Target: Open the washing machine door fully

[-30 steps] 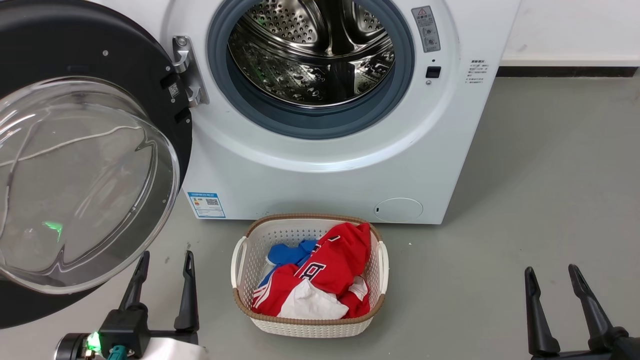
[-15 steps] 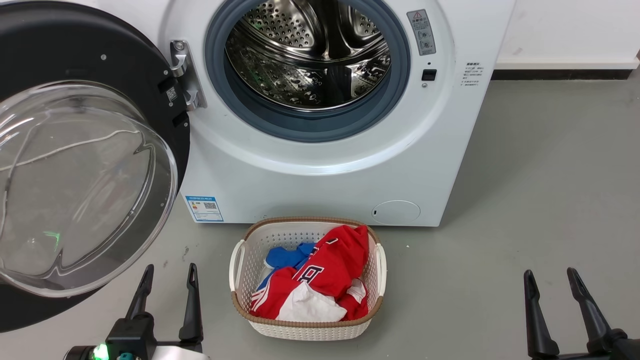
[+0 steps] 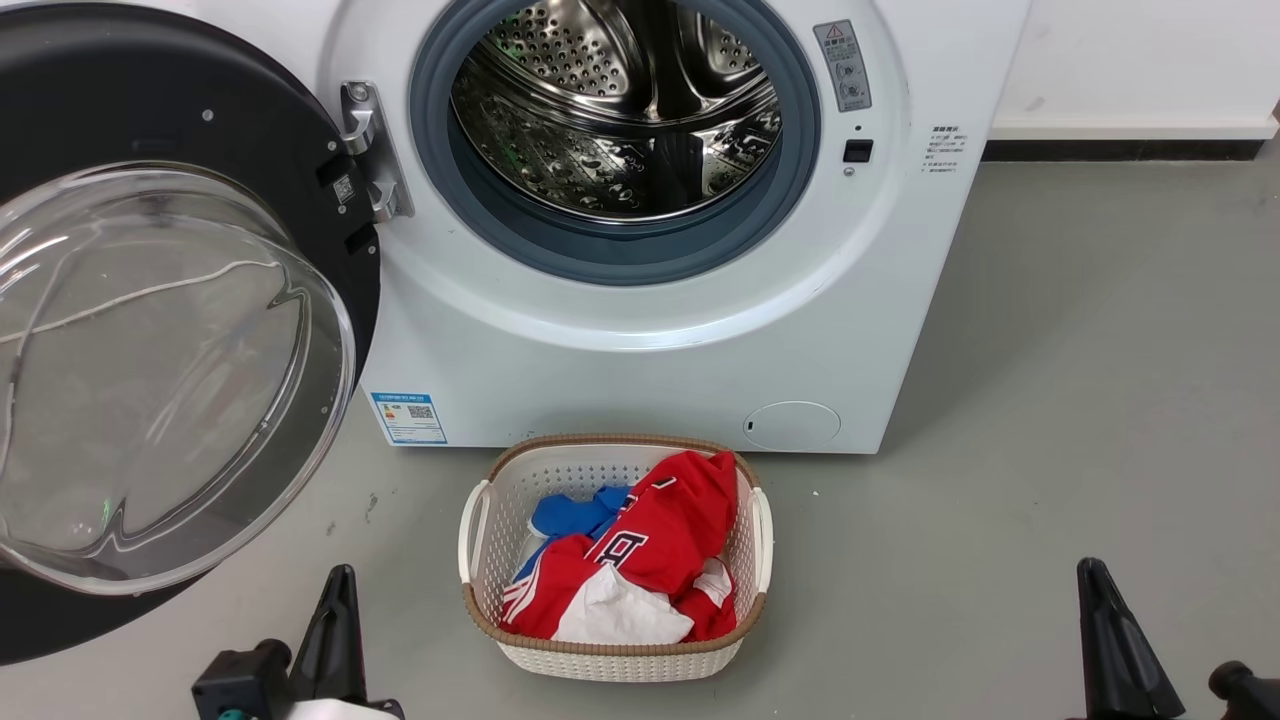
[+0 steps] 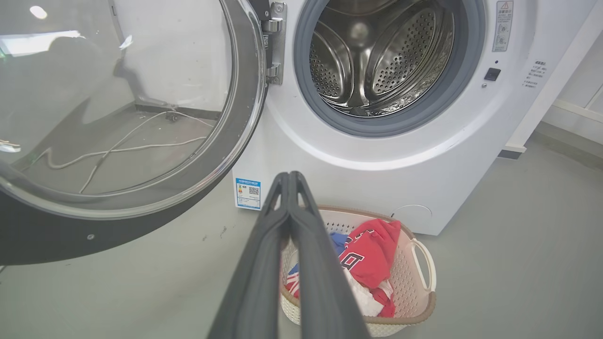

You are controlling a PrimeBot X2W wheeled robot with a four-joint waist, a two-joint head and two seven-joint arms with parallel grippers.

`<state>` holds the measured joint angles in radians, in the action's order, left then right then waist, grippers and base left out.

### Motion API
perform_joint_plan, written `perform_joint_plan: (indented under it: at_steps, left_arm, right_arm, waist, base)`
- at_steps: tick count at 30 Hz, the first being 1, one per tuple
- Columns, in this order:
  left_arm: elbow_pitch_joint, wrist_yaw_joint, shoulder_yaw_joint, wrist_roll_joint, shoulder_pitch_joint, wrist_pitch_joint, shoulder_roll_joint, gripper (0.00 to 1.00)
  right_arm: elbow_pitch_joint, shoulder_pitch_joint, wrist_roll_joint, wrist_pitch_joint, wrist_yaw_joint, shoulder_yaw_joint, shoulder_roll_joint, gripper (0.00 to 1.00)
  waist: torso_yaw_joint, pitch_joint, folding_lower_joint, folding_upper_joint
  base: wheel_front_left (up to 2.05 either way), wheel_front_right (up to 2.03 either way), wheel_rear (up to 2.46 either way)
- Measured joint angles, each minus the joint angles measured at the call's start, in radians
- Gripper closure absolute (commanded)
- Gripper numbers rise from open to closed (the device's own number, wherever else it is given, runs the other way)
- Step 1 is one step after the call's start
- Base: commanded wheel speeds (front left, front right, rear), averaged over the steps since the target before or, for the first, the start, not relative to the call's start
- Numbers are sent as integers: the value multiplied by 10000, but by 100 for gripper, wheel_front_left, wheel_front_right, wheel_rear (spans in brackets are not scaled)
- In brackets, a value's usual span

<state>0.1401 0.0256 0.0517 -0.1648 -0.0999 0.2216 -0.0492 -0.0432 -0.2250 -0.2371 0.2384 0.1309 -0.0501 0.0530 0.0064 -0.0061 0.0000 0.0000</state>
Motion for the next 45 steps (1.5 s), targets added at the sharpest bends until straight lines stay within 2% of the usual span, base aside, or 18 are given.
perform_joint_plan:
  at_steps: [21,45]
  left_arm:
    - [226,276,121,-3917,462,-857,2,100]
    - [500,510,274,-7417,973,-1676,0,100]
  right_arm:
    - [779,861,-3981,-719,-2,128,184,100]
    - [1461,1601,-7384,-1438,-2,119,270,100]
  waist:
    - [-12,17,0,0]
    - [-25,36,0,0]
  base:
    - [0,0,0]
    - [0,0,0]
